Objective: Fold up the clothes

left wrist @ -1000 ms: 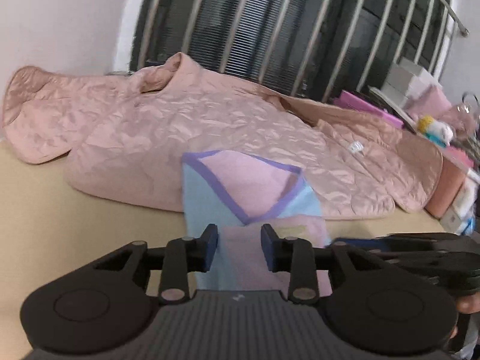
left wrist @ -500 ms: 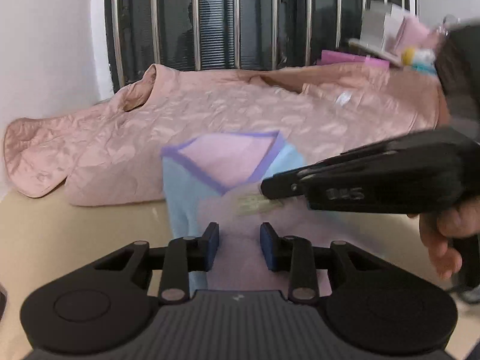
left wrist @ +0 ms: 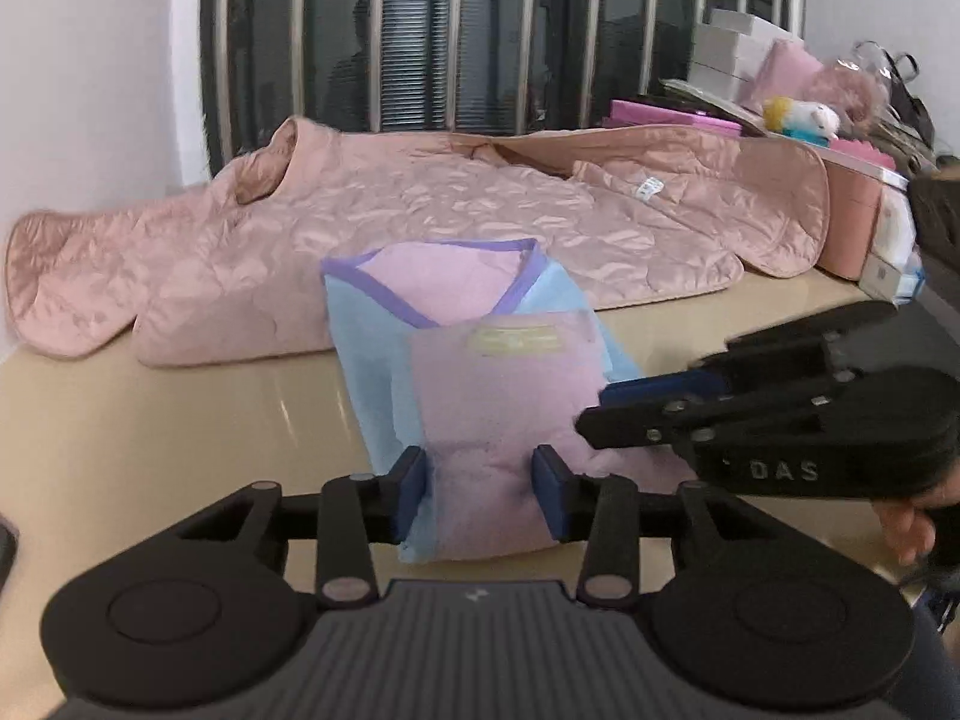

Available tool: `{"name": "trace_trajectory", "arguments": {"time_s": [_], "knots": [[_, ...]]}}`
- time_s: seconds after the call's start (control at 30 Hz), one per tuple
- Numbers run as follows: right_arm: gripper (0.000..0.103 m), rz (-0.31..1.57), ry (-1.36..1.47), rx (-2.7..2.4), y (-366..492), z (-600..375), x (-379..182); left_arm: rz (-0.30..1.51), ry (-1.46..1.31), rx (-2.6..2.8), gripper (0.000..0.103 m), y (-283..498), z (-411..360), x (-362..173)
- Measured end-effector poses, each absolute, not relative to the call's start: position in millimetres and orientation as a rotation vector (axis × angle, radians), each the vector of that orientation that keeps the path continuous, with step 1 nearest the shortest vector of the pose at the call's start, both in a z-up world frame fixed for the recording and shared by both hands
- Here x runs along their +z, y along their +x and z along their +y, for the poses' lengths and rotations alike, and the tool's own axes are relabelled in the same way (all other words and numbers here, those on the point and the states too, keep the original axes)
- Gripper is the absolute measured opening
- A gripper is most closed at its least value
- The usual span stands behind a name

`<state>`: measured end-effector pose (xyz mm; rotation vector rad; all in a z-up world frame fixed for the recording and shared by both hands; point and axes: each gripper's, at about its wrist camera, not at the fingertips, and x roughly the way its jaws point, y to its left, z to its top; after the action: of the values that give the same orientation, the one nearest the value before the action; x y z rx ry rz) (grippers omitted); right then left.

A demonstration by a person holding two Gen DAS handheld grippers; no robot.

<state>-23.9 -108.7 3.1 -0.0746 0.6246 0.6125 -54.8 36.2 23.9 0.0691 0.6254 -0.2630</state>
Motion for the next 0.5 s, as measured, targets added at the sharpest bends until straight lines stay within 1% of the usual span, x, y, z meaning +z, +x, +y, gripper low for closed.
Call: {"name": "trace_trajectory", "arguments": {"time_s": [0.07,0.1,0.13,0.17,0.2,0.23,0.37,0.43,0.47,0.5], "knots": [[0.014,0.616,-0.083,0.583,-32,-112,12,0.628,0.058,-0.259,0.042,-62,42,31],[0.016,0.603,-0.105,0.559,-39,-114,19,0.621,0.050,-0.257,0.043,-67,47,36],[0.018,0.564,-0.147,0.552,-50,-116,26,0.610,0.051,-0.267,0.047,-75,54,40],[0.018,0.529,-0.178,0.563,-60,-119,31,0.611,0.045,-0.269,0.049,-81,60,41],[0.021,0.524,-0.193,0.582,-67,-123,34,0.626,0.040,-0.258,0.049,-83,66,39],[0.023,0.547,-0.192,0.597,-70,-128,33,0.639,0.041,-0.257,0.049,-82,67,35],[0.023,0.600,-0.148,0.623,-68,-134,15,0.663,0.015,-0.266,0.048,-77,71,24],[0.023,0.623,-0.121,0.634,-63,-134,8,0.668,0.004,-0.263,0.037,-73,71,21],[0.022,0.635,-0.101,0.649,-60,-134,6,0.668,-0.002,-0.269,0.021,-71,72,21],[0.015,0.643,-0.092,0.656,-56,-133,4,0.668,-0.008,-0.275,0.013,-69,74,20]]}}
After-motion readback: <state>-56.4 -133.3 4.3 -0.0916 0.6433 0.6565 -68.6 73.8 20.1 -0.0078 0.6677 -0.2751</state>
